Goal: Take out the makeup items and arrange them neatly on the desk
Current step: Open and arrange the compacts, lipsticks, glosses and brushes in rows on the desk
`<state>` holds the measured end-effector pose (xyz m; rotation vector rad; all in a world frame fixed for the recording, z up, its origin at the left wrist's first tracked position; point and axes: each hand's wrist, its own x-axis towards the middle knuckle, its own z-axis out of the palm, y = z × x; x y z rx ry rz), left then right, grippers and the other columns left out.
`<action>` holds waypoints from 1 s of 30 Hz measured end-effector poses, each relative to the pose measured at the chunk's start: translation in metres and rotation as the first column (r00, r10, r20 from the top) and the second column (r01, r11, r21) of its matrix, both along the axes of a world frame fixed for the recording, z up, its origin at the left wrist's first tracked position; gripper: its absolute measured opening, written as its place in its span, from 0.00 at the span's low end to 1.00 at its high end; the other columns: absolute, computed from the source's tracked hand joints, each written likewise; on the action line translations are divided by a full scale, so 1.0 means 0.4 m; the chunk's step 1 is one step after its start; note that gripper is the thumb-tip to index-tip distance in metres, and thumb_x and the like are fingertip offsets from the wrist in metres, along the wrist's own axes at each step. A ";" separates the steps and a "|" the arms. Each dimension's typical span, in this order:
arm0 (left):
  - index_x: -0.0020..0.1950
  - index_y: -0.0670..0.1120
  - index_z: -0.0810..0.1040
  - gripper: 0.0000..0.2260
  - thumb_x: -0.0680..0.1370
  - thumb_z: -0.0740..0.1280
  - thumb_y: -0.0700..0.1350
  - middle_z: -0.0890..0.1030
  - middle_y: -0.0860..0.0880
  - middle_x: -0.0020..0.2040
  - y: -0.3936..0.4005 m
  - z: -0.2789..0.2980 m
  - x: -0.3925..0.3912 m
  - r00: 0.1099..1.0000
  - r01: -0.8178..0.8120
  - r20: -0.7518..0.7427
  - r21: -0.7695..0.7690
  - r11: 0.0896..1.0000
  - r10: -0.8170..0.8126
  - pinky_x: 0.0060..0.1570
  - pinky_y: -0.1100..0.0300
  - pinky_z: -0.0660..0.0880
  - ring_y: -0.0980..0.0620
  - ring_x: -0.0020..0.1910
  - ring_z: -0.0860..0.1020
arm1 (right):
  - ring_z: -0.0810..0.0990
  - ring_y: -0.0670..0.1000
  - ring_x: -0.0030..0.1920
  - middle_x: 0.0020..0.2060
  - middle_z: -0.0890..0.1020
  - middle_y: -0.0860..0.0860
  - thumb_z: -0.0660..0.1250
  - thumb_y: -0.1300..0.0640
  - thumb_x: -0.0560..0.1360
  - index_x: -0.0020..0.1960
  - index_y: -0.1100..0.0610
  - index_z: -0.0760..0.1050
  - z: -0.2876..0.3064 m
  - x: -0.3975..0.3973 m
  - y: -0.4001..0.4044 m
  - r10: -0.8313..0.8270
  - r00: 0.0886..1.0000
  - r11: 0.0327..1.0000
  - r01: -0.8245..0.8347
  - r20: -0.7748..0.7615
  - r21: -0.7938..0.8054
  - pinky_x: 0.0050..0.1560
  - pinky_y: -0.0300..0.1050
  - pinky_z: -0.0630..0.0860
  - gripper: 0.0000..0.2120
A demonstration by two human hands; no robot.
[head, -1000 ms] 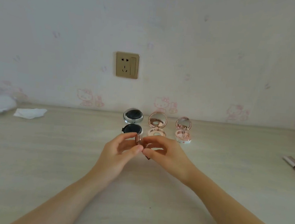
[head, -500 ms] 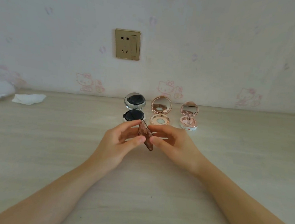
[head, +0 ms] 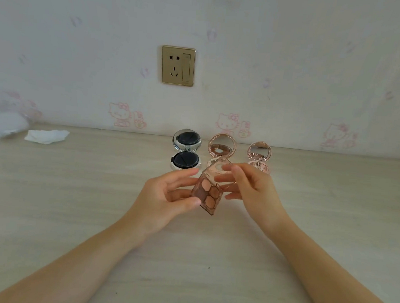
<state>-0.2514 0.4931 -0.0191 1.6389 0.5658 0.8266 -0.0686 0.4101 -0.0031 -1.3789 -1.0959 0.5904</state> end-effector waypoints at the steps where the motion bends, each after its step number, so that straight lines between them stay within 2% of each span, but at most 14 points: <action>1: 0.64 0.48 0.77 0.25 0.70 0.73 0.30 0.84 0.50 0.55 -0.001 0.001 -0.001 1.000 -0.010 -0.019 0.044 0.999 0.011 0.51 0.63 0.77 0.52 0.52 0.83 | 0.84 0.52 0.42 0.43 0.86 0.52 0.56 0.58 0.82 0.55 0.56 0.78 0.000 0.000 -0.001 -0.008 1.000 1.000 0.008 -0.003 -0.003 0.42 0.46 0.80 0.12; 6: 0.65 0.53 0.76 0.29 0.66 0.79 0.43 0.80 0.59 0.60 0.001 0.003 -0.009 0.969 -0.073 -0.198 0.340 0.937 0.147 0.64 0.59 0.71 0.61 0.61 0.75 | 0.82 0.48 0.41 0.48 0.83 0.51 0.54 0.61 0.82 0.60 0.53 0.75 -0.002 -0.007 0.001 0.029 1.000 0.999 -0.029 -0.007 -0.018 0.42 0.45 0.80 0.13; 10: 0.70 0.58 0.70 0.35 0.65 0.79 0.49 0.74 0.62 0.66 0.009 -0.005 -0.014 0.930 -0.025 -0.329 0.391 0.920 0.166 0.69 0.59 0.65 0.63 0.67 0.69 | 0.83 0.50 0.42 0.46 0.84 0.50 0.54 0.62 0.82 0.55 0.46 0.77 -0.003 -0.005 -0.001 0.078 0.995 0.997 -0.078 0.054 -0.010 0.45 0.47 0.80 0.16; 13: 0.70 0.58 0.69 0.38 0.64 0.80 0.50 0.74 0.63 0.65 0.016 -0.011 -0.017 0.914 0.006 -0.371 0.411 0.912 0.162 0.69 0.64 0.63 0.67 0.67 0.68 | 0.83 0.51 0.42 0.44 0.84 0.50 0.54 0.62 0.82 0.58 0.45 0.77 -0.010 -0.004 0.001 0.099 0.990 0.995 -0.098 0.099 -0.020 0.46 0.49 0.80 0.17; 17: 0.64 0.61 0.75 0.31 0.63 0.79 0.56 0.73 0.58 0.66 0.022 -0.017 -0.023 0.889 0.026 -0.419 0.452 0.891 0.187 0.66 0.66 0.61 0.64 0.68 0.66 | 0.83 0.48 0.42 0.44 0.84 0.47 0.55 0.63 0.81 0.57 0.41 0.77 -0.017 -0.002 0.002 0.112 0.979 0.993 -0.116 0.172 0.014 0.46 0.45 0.81 0.19; 20: 0.65 0.59 0.75 0.32 0.62 0.78 0.60 0.71 0.60 0.64 0.025 -0.021 -0.024 0.882 0.014 -0.429 0.443 0.897 0.197 0.62 0.71 0.59 0.66 0.66 0.66 | 0.83 0.47 0.45 0.46 0.84 0.46 0.57 0.63 0.81 0.55 0.40 0.77 -0.025 -0.001 0.002 0.132 0.972 0.991 -0.135 0.195 0.001 0.49 0.45 0.81 0.19; 23: 0.68 0.58 0.72 0.35 0.62 0.78 0.58 0.72 0.61 0.64 0.031 -0.018 -0.025 0.879 0.008 -0.424 0.466 0.884 0.216 0.63 0.70 0.60 0.66 0.65 0.66 | 0.83 0.47 0.49 0.48 0.84 0.46 0.57 0.62 0.81 0.54 0.41 0.78 -0.035 0.000 0.003 0.160 0.963 0.987 -0.158 0.216 -0.027 0.51 0.44 0.80 0.17; 26: 0.69 0.58 0.71 0.35 0.63 0.79 0.55 0.73 0.65 0.62 0.040 -0.012 -0.035 0.877 0.034 -0.430 0.502 0.864 0.215 0.63 0.69 0.61 0.68 0.64 0.66 | 0.83 0.45 0.48 0.47 0.84 0.45 0.58 0.62 0.81 0.53 0.43 0.77 -0.038 -0.011 0.019 0.147 0.965 0.989 -0.141 0.218 -0.041 0.49 0.40 0.79 0.16; 28: 0.67 0.59 0.73 0.33 0.64 0.79 0.54 0.72 0.70 0.57 0.048 -0.008 -0.041 0.878 0.029 -0.419 0.526 0.850 0.230 0.61 0.75 0.61 0.73 0.60 0.65 | 0.83 0.42 0.47 0.45 0.84 0.43 0.59 0.61 0.81 0.52 0.46 0.78 -0.039 -0.019 0.039 0.117 0.962 0.993 -0.108 0.246 -0.047 0.49 0.39 0.78 0.13; 30: 0.66 0.59 0.74 0.31 0.64 0.78 0.54 0.71 0.71 0.55 0.060 -0.007 -0.049 0.870 0.009 -0.422 0.534 0.845 0.257 0.59 0.78 0.60 0.74 0.58 0.65 | 0.83 0.41 0.47 0.45 0.84 0.43 0.59 0.59 0.81 0.52 0.49 0.78 -0.037 -0.026 0.062 0.106 0.954 0.994 -0.092 0.281 -0.064 0.51 0.40 0.78 0.10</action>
